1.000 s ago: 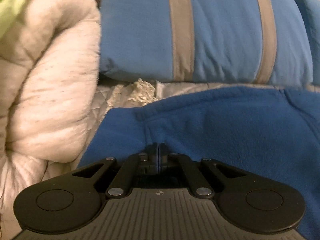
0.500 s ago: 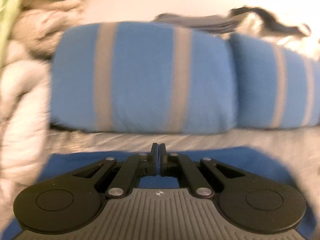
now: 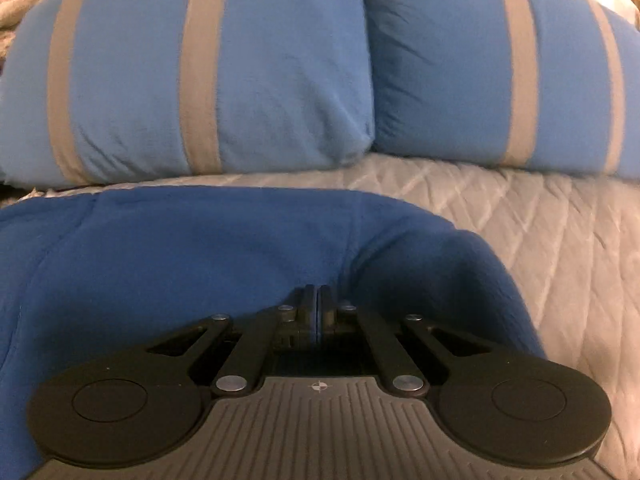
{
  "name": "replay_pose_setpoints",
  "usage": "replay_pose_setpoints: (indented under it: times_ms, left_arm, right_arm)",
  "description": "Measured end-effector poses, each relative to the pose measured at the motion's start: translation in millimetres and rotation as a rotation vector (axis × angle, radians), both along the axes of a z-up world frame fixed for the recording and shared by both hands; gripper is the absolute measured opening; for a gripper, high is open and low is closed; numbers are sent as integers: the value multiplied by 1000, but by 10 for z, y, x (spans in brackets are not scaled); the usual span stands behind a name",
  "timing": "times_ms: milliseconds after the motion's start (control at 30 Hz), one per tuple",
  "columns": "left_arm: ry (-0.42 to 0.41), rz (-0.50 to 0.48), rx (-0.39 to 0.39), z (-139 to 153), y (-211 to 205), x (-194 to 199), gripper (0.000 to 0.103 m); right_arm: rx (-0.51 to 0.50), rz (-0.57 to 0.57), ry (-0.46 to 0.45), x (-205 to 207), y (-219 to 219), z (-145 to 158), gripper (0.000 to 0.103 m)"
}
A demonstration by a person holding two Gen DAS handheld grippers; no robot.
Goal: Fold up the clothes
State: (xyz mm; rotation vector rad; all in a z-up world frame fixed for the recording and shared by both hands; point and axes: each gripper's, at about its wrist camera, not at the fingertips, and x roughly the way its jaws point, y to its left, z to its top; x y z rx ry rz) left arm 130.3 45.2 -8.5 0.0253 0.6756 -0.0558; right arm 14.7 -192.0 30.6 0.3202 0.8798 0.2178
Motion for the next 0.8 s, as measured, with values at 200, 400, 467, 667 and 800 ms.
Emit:
replay_pose_setpoints:
  times_ms: [200,400,467,667,800]
  left_arm:
    - [-18,14,-69,-97,129,-1,1]
    - [-118,-13,-125,142,76,-223,1]
    - [-115,-57,-152,246,19,-271,1]
    - [-98,-178,-42,212,-403,-360,1]
    - [-62,-153,26,-102,-492,-289,1]
  right_arm:
    - [23,-4,17,6,-74,-36,103]
    - [12,-21,45,10,-79,-141,103]
    - [14,-26,53,5,-81,-156,103]
    - [20,-8,55,-21,-41,-157,103]
    - [8,1,66,-12,-17,-181,103]
